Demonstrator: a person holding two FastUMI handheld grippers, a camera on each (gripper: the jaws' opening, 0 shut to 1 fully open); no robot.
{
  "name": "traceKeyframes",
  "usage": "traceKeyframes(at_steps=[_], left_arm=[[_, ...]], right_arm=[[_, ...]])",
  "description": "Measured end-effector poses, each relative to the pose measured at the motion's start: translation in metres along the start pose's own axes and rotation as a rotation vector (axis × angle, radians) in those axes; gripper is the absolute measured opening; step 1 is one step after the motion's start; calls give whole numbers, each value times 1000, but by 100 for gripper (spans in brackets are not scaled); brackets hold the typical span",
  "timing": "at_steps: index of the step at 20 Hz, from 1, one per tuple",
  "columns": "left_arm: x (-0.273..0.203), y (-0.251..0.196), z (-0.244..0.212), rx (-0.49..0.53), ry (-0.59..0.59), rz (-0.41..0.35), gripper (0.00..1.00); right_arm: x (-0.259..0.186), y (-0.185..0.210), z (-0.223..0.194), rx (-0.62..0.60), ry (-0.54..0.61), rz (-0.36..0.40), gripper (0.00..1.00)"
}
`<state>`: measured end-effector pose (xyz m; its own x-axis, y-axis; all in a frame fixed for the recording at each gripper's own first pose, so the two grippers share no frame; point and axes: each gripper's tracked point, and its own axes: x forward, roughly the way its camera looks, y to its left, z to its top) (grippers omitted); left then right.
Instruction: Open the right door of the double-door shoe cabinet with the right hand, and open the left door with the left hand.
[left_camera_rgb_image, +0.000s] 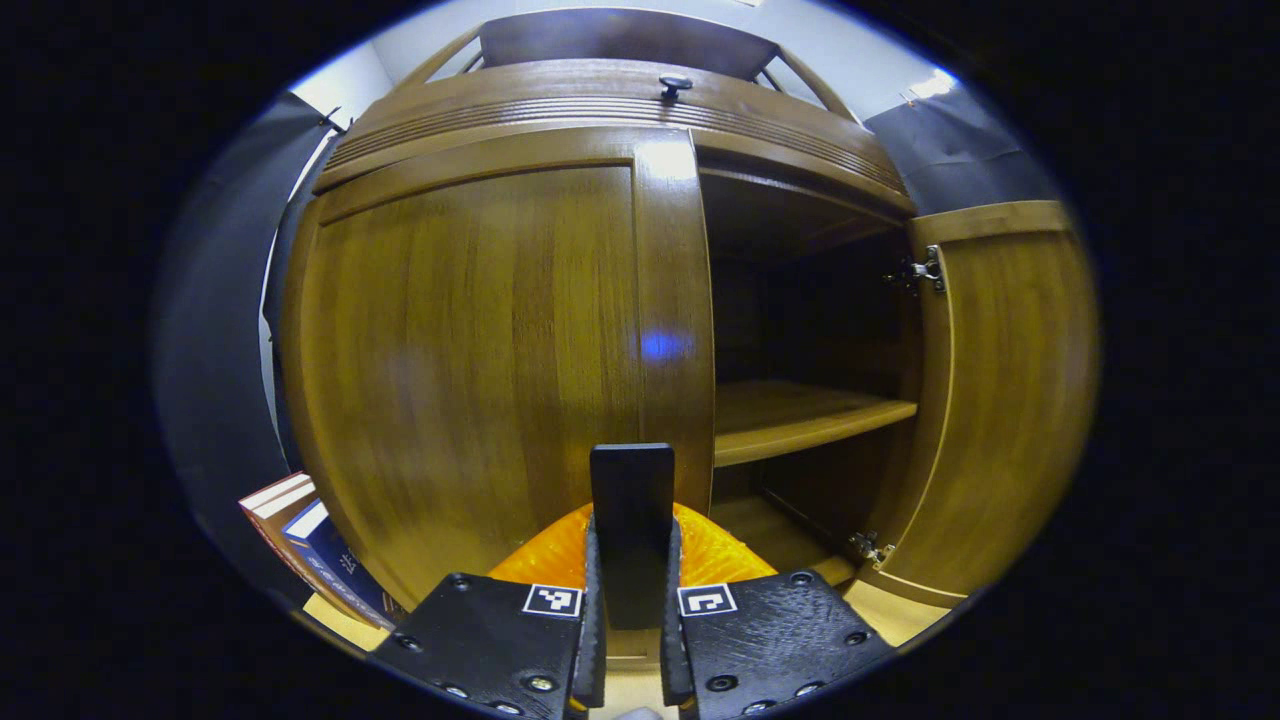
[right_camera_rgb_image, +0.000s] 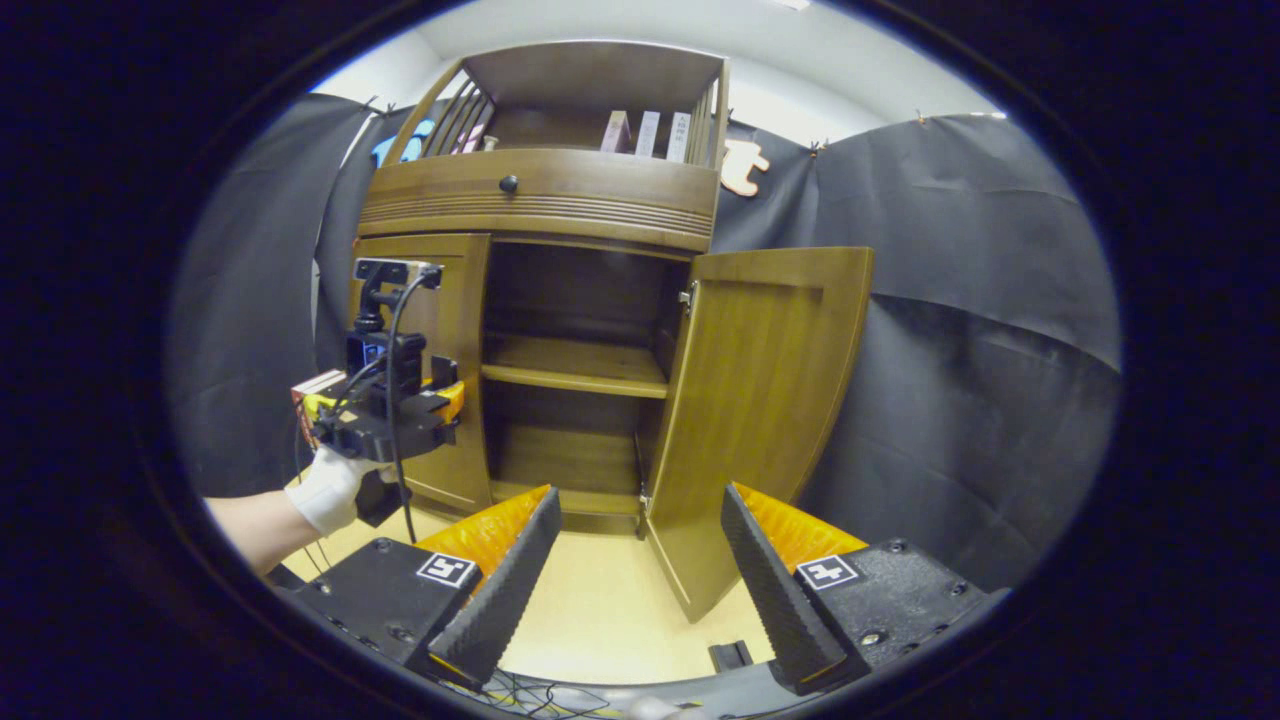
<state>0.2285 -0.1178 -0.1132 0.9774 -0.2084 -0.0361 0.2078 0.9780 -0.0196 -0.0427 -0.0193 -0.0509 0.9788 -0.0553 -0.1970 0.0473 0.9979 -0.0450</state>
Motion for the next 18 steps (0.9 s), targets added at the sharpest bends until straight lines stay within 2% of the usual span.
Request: traceKeyframes(at_steps=[9,15,17,18], left_arm=[[-81,22,-4,-17,-15,-18,21],[-104,36,-6,-30,-15,-6,20],[-106,38,-7,-32,-11,2,13],[-108,40,-7,-32,-8,10,22]], right_arm=[[-7,-1,-9,17,16,25,100],[-10,11,-8,13,15,63,100],[-11,16,-6,8,9,75,100],[-11,19,-6,3,10,81,100]])
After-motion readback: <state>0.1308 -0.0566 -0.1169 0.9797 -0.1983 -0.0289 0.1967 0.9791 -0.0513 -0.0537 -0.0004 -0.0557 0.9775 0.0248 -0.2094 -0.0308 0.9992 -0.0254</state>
